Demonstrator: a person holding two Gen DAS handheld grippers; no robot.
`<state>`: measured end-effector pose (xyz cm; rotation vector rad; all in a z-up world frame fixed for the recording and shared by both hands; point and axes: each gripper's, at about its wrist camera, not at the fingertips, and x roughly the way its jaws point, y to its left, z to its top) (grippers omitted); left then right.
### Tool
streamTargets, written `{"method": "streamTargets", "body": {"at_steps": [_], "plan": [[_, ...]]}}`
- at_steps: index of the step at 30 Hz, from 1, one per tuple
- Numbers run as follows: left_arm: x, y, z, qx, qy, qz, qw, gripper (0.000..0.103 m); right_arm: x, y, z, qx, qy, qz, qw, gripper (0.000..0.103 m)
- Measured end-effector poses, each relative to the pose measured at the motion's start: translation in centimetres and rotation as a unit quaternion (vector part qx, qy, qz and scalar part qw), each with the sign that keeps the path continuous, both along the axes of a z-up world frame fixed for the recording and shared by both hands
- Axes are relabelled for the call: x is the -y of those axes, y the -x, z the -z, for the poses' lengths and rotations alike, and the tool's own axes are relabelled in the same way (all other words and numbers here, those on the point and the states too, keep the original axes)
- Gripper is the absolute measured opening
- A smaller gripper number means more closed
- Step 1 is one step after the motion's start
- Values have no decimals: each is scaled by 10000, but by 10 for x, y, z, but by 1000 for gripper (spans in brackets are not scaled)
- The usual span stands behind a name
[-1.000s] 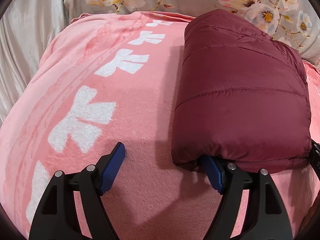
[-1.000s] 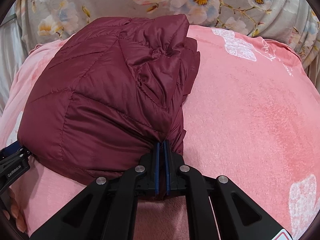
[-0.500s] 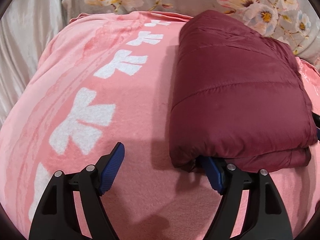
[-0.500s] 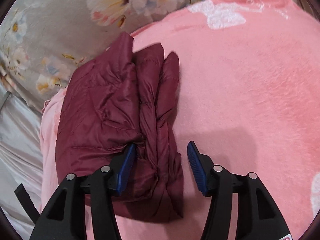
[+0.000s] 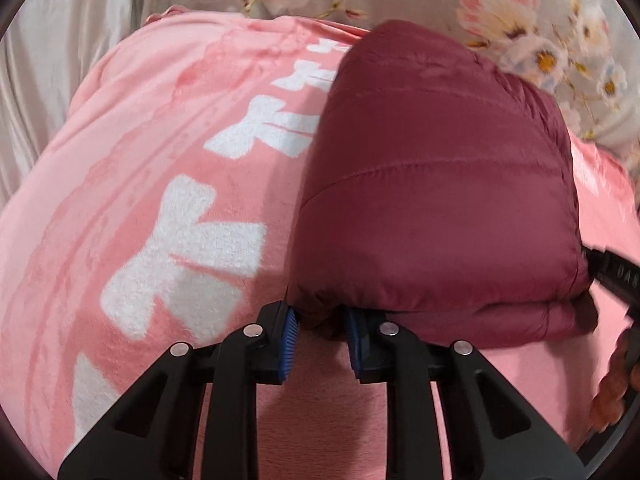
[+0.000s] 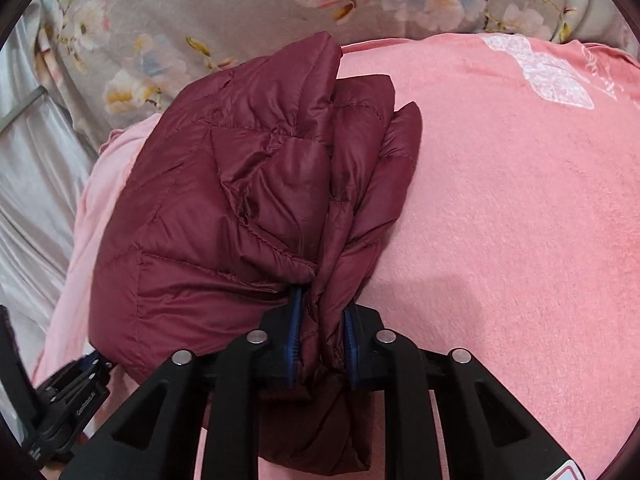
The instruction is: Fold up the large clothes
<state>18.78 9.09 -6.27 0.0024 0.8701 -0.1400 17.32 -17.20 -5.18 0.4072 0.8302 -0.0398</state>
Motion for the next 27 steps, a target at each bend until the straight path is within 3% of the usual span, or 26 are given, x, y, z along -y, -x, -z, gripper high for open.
{"method": "streamTargets", "body": {"at_steps": [3,7,10,12,14,17,21,27], "plan": [[8,8,-3,41,-298,55,9995,20,0,19,-19,52,260,186,9995,21],[-5,31,-22,69,95,161,9998,21,-13,45,-61,512,776,131,9956,21],[-14,46,-47,328,392,134,9986,22,-32,37,-77,585,1063,-101,9926,20],[-13,42,-61,428,560,103,9975,26,-47,22,-71,394,1382,-204,9894,18],[-5,26,-71,520,486,-7,9975,27,-53,16,-54,91,1509,-270,9881,10],[6,4,-64,366,334,-74,9987,27,-49,25,-29,-201,1525,-231,9878,7],[15,0,-42,213,54,-74,9997,29,-46,34,-13,-275,1499,-191,9881,4],[27,9,-28,412,-460,3,9981,29,-55,39,0,-145,1726,-108,9848,3]]}}
